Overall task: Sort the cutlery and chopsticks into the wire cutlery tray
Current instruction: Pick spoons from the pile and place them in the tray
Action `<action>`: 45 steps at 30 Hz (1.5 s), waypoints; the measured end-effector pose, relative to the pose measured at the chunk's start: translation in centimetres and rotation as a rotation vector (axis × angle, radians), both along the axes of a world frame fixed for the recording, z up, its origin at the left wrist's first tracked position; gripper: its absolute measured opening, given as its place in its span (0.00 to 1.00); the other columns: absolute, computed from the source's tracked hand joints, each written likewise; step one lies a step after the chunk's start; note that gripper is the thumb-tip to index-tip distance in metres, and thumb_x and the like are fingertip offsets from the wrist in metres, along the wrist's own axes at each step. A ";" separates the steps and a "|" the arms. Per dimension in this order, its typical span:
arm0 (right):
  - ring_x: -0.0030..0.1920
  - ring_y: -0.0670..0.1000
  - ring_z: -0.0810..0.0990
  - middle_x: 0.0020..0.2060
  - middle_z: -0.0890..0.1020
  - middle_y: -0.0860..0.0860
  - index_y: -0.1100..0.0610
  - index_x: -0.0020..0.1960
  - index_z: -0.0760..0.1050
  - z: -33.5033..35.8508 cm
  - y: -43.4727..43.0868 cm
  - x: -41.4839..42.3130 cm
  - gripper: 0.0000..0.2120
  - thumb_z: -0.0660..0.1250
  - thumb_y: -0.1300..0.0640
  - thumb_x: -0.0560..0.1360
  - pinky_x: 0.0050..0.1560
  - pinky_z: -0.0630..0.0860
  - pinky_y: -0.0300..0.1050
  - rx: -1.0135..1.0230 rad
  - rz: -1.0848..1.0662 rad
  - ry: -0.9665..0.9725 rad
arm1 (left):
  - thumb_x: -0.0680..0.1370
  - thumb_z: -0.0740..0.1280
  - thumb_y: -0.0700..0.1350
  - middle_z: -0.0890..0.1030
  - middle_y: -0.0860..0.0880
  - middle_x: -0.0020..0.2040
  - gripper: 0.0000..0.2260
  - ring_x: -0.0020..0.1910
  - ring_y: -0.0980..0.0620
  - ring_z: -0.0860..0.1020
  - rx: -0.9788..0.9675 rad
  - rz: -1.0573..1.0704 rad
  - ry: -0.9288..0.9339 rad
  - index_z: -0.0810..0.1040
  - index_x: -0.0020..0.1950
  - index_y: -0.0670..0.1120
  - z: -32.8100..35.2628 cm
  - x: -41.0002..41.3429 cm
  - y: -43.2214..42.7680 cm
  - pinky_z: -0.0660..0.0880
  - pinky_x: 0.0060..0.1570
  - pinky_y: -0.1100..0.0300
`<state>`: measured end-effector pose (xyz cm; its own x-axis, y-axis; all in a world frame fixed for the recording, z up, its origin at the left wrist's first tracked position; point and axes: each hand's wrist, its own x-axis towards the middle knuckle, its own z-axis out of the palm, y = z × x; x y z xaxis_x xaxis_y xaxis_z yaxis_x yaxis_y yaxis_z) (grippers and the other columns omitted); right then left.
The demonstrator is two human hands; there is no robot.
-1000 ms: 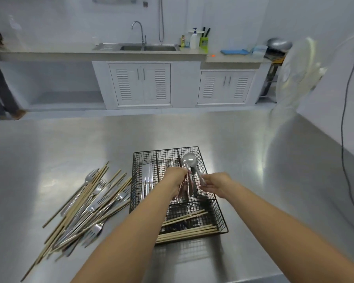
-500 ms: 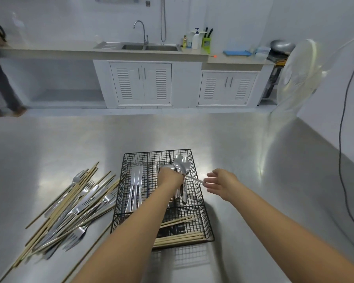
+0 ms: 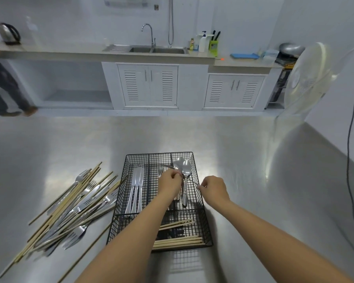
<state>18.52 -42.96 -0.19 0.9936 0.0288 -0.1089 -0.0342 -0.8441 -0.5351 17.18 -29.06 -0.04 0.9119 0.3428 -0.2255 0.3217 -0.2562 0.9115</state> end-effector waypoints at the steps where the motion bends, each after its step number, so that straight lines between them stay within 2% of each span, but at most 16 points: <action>1: 0.39 0.54 0.78 0.37 0.80 0.54 0.61 0.42 0.81 0.0 -0.4 0.1 0.10 0.69 0.54 0.75 0.39 0.73 0.43 0.029 0.004 -0.004 | 0.80 0.58 0.40 0.78 0.48 0.40 0.08 0.30 0.56 0.71 0.071 -0.035 -0.016 0.77 0.47 0.45 -0.2 -0.1 0.1 0.70 0.30 0.63; 3: 0.33 0.53 0.77 0.32 0.79 0.54 0.61 0.40 0.81 0.0 -1.5 0.3 0.09 0.69 0.56 0.75 0.36 0.75 0.44 0.144 -0.013 0.023 | 0.80 0.58 0.41 0.75 0.50 0.35 0.10 0.28 0.56 0.68 0.171 -0.074 -0.058 0.79 0.48 0.43 -0.4 -0.1 0.0 0.66 0.28 0.65; 7: 0.23 0.50 0.74 0.28 0.78 0.57 0.64 0.37 0.78 0.4 -3.2 -0.1 0.10 0.68 0.61 0.76 0.25 0.75 0.41 0.637 -0.197 0.269 | 0.79 0.58 0.41 0.72 0.50 0.32 0.13 0.28 0.54 0.67 0.299 -0.020 -0.053 0.74 0.36 0.43 -0.6 -0.2 -0.1 0.65 0.29 0.62; 12: 0.26 0.49 0.73 0.30 0.78 0.56 0.66 0.43 0.78 0.8 -3.6 -1.2 0.08 0.68 0.60 0.75 0.27 0.75 0.39 0.959 -0.246 0.510 | 0.76 0.59 0.41 0.74 0.52 0.35 0.08 0.32 0.50 0.74 0.388 -0.163 0.109 0.77 0.41 0.45 -0.9 -0.1 -0.8 0.79 0.40 0.54; 17: 0.30 0.51 0.77 0.33 0.79 0.57 0.66 0.47 0.77 0.6 -2.8 -1.4 0.09 0.65 0.58 0.77 0.27 0.77 0.39 1.077 -0.329 0.588 | 0.80 0.53 0.50 0.79 0.47 0.40 0.15 0.33 0.53 0.74 0.445 -0.198 0.060 0.76 0.48 0.44 0.3 0.1 -1.7 0.71 0.33 0.60; 20: 0.32 0.52 0.78 0.33 0.80 0.57 0.66 0.47 0.77 0.7 -2.7 -1.3 0.10 0.63 0.59 0.78 0.28 0.78 0.40 1.108 -0.326 0.620 | 0.82 0.50 0.51 0.78 0.46 0.42 0.19 0.35 0.50 0.75 0.162 -0.027 0.113 0.76 0.44 0.43 1.1 0.3 -1.0 0.75 0.39 0.55; 23: 0.29 0.51 0.77 0.32 0.80 0.56 0.64 0.46 0.77 1.1 -2.3 -1.5 0.09 0.63 0.58 0.78 0.28 0.77 0.40 1.094 -0.277 0.646 | 0.82 0.49 0.55 0.81 0.41 0.48 0.24 0.41 0.45 0.79 -0.455 0.127 0.170 0.77 0.51 0.38 1.7 -0.3 1.2 0.77 0.43 0.54; 26: 0.26 0.49 0.72 0.30 0.78 0.54 0.63 0.46 0.78 1.5 -1.6 -1.7 0.09 0.67 0.56 0.76 0.26 0.72 0.39 0.951 -0.200 0.612 | 0.81 0.46 0.59 0.79 0.38 0.57 0.29 0.54 0.40 0.78 -0.950 0.091 0.139 0.74 0.58 0.37 1.4 -2.2 4.5 0.74 0.57 0.49; 28: 0.24 0.49 0.71 0.29 0.78 0.55 0.64 0.49 0.78 1.4 -1.0 -1.7 0.11 0.69 0.56 0.75 0.24 0.70 0.38 0.833 -0.165 0.550 | 0.80 0.46 0.61 0.78 0.38 0.59 0.31 0.59 0.39 0.76 -1.076 0.117 0.077 0.74 0.59 0.36 0.9 -3.3 6.6 0.71 0.63 0.49; 31: 0.20 0.47 0.70 0.26 0.78 0.54 0.64 0.51 0.78 1.2 -0.2 -1.4 0.12 0.68 0.54 0.76 0.21 0.68 0.36 0.632 -0.101 0.459 | 0.80 0.48 0.60 0.79 0.38 0.56 0.30 0.57 0.39 0.77 -1.131 0.207 -0.008 0.74 0.59 0.37 0.3 -5.0 9.6 0.72 0.59 0.49; 34: 0.16 0.46 0.71 0.26 0.79 0.55 0.63 0.52 0.79 1.2 0.4 -1.1 0.14 0.65 0.51 0.78 0.19 0.67 0.35 0.375 0.001 0.352 | 0.80 0.53 0.57 0.79 0.40 0.51 0.24 0.51 0.41 0.77 -1.084 0.383 -0.088 0.76 0.54 0.38 -0.3 -7.2 13.4 0.74 0.50 0.52; 37: 0.18 0.48 0.72 0.28 0.80 0.57 0.62 0.49 0.78 1.2 0.9 -1.1 0.12 0.63 0.53 0.78 0.21 0.69 0.37 0.390 -0.036 0.312 | 0.78 0.58 0.51 0.76 0.46 0.40 0.15 0.35 0.50 0.74 -0.950 0.612 -0.130 0.77 0.46 0.42 -1.0 -9.3 17.5 0.72 0.36 0.59; 39: 0.21 0.51 0.74 0.29 0.80 0.57 0.65 0.47 0.79 1.0 1.6 -1.2 0.11 0.64 0.57 0.77 0.24 0.72 0.39 0.433 -0.083 0.276 | 0.75 0.62 0.45 0.73 0.48 0.35 0.07 0.25 0.53 0.70 -0.778 0.712 -0.103 0.77 0.41 0.43 -1.9 -10.7 19.8 0.68 0.25 0.63; 41: 0.23 0.52 0.75 0.29 0.80 0.57 0.64 0.48 0.79 0.8 2.7 -1.4 0.09 0.63 0.59 0.77 0.26 0.74 0.41 0.471 -0.094 0.248 | 0.73 0.65 0.40 0.75 0.46 0.37 0.04 0.26 0.52 0.70 -0.407 0.712 0.000 0.79 0.43 0.41 -2.6 -12.1 21.2 0.67 0.25 0.63; 43: 0.25 0.52 0.76 0.30 0.81 0.57 0.61 0.48 0.79 0.8 4.4 -1.9 0.07 0.63 0.60 0.77 0.27 0.76 0.42 0.506 -0.072 0.243 | 0.73 0.67 0.38 0.78 0.43 0.41 0.04 0.32 0.51 0.72 0.064 0.585 0.085 0.81 0.46 0.42 -3.0 -13.5 21.8 0.68 0.29 0.62; 45: 0.25 0.52 0.76 0.32 0.81 0.57 0.60 0.49 0.79 0.8 6.2 -2.5 0.06 0.63 0.59 0.77 0.28 0.76 0.43 0.550 -0.031 0.252 | 0.70 0.69 0.37 0.80 0.45 0.42 0.07 0.36 0.50 0.75 0.314 0.417 0.106 0.81 0.47 0.43 -3.1 -14.3 21.9 0.68 0.32 0.64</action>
<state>16.00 -36.75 0.58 0.9405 0.1187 -0.3183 -0.2368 -0.4427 -0.8648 2.89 -7.14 -3.11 0.6613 0.7374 -0.1372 0.5410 -0.3423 0.7682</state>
